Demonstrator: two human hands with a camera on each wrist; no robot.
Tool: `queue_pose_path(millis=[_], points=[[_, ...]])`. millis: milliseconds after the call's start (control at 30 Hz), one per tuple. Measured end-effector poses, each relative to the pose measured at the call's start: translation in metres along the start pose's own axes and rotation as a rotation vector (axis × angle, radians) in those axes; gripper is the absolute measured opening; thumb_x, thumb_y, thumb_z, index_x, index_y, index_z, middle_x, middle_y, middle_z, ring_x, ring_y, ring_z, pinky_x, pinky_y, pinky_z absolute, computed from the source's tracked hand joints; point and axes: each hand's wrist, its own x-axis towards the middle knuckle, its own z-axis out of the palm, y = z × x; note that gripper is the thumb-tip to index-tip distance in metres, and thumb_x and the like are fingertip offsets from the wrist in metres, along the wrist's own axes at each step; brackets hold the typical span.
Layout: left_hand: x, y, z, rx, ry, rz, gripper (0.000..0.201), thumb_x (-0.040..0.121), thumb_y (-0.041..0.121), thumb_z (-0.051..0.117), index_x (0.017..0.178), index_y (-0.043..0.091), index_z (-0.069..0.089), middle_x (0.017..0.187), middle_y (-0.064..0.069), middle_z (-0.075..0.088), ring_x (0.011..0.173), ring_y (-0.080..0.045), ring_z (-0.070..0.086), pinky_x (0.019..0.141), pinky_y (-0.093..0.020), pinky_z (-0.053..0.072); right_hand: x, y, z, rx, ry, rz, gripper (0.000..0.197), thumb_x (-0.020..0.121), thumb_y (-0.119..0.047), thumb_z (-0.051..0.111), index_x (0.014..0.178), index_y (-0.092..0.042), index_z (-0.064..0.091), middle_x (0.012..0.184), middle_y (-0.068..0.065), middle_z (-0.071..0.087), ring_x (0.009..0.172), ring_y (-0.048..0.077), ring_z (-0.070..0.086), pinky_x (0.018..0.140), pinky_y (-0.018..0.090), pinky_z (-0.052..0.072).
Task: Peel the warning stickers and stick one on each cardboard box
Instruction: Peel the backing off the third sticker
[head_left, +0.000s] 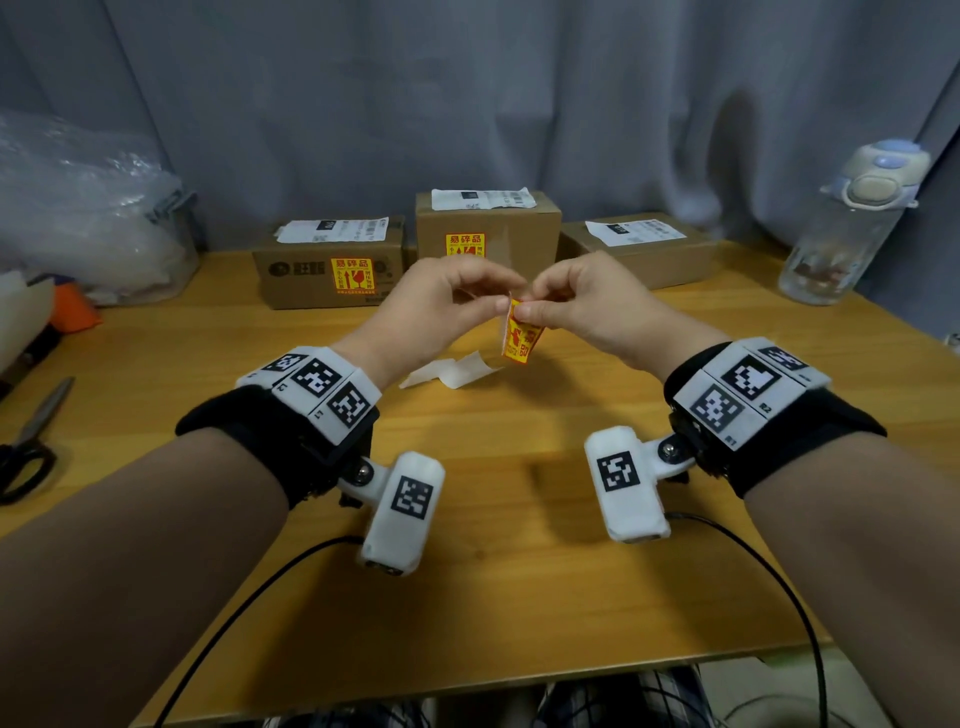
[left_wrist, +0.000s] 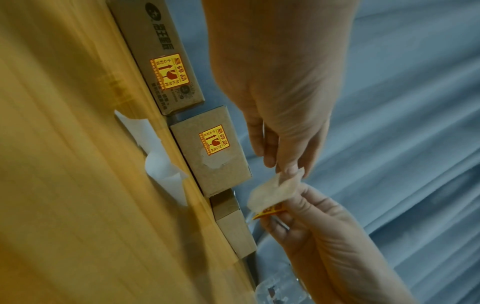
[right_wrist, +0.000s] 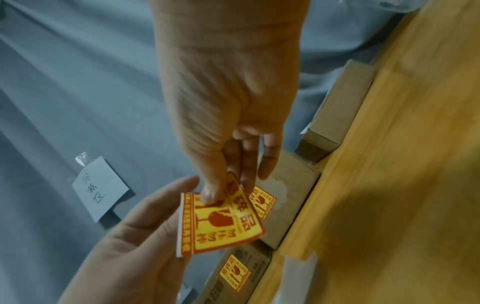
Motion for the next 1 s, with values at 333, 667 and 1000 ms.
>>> queue_pose_path(millis=[333, 667, 1000], points=[[0.0001, -0.0021, -0.0014, 0.115, -0.043, -0.041, 0.014, 0.085, 0.015, 0.065, 0.098, 0.013, 0.069, 0.082, 0.015, 0.061, 0.075, 0.015, 0.055, 0.071, -0.003, 0.043, 0.0005, -0.0039, -0.0038, -0.07, -0.096, 0.014, 0.009, 0.081, -0.015, 0.071, 0.074, -0.021, 0.07, 0.068, -0.011, 0.067, 0.067, -0.005, 0.06, 0.075, 0.017, 0.049], [-0.0004, -0.0047, 0.0049, 0.008, 0.124, -0.08, 0.006, 0.087, 0.013, 0.062, 0.09, 0.01, 0.066, 0.079, 0.009, 0.062, 0.074, -0.001, 0.057, 0.069, -0.013, 0.048, -0.001, -0.0037, 0.0012, 0.06, 0.068, -0.059, 0.003, 0.08, -0.014, 0.073, 0.083, -0.014, 0.073, 0.077, -0.002, 0.07, 0.073, 0.004, 0.062, 0.073, 0.019, 0.05], [-0.0022, -0.0061, 0.0054, -0.106, 0.165, -0.059, 0.002, 0.089, 0.009, 0.058, 0.09, 0.01, 0.059, 0.08, 0.008, 0.058, 0.076, -0.007, 0.055, 0.072, -0.018, 0.048, -0.0018, -0.0008, 0.0057, 0.263, 0.164, -0.058, 0.009, 0.081, -0.01, 0.071, 0.081, -0.019, 0.07, 0.078, 0.0, 0.068, 0.073, 0.006, 0.064, 0.065, 0.017, 0.05]])
